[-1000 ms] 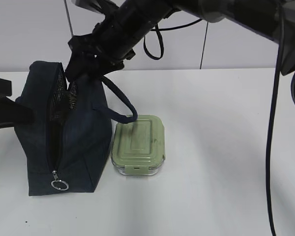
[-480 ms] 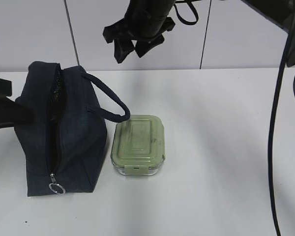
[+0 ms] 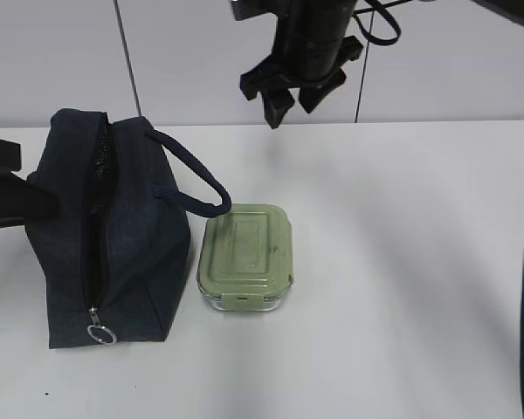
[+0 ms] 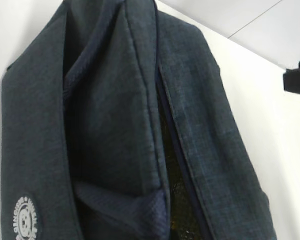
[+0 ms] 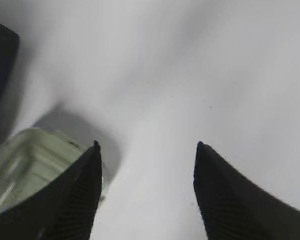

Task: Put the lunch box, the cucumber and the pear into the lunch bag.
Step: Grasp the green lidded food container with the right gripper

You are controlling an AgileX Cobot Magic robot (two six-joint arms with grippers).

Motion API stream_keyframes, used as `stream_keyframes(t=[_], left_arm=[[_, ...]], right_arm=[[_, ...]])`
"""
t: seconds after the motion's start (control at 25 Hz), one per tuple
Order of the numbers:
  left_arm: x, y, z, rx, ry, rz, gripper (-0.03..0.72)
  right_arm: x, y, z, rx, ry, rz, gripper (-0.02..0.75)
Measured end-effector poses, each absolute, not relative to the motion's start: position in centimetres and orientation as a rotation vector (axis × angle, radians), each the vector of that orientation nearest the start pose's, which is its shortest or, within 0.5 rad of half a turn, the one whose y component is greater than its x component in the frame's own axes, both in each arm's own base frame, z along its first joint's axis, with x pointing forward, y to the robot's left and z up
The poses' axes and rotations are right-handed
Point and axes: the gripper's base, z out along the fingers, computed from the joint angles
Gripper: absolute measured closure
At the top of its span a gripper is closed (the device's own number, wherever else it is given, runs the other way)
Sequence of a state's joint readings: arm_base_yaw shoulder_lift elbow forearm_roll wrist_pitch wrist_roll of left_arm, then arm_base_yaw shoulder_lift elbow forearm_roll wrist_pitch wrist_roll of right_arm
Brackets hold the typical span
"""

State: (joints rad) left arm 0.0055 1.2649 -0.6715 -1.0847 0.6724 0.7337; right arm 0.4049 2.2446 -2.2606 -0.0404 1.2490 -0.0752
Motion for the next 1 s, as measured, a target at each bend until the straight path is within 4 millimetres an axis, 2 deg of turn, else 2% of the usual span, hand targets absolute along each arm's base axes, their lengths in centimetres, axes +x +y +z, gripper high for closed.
stream_keyframes(t=[0.24, 0.4, 0.56, 0.72, 0.84, 1.0], left_arm=[[23.1, -4.9, 24.4, -0.033, 2.401, -0.816, 0.704], [23.1, -4.9, 24.4, -0.033, 2.401, -0.816, 0.704], [23.1, -4.9, 24.4, -0.033, 2.401, -0.816, 0.704], [23.1, -4.9, 24.4, -0.033, 2.401, -0.816, 0.704], [23.1, -4.9, 24.4, -0.033, 2.401, -0.816, 0.704], [23.1, -4.9, 24.4, -0.033, 2.401, -0.816, 0.704]], right_arm=[[44.3, 12.9, 27.8, -0.535, 2.765, -0.042, 0.28], [43.2, 10.5, 27.7, -0.485, 2.814, -0.07, 0.28], [41.9, 9.9, 27.5, -0.482, 2.85, -0.068, 0.28], [40.7, 10.2, 26.6, -0.475, 2.903, 0.014, 0.28], [40.0, 10.7, 25.5, -0.502, 2.944, 0.123, 0.28], [39.1, 11.6, 24.0, -0.557, 2.958, 0.367, 0.28]])
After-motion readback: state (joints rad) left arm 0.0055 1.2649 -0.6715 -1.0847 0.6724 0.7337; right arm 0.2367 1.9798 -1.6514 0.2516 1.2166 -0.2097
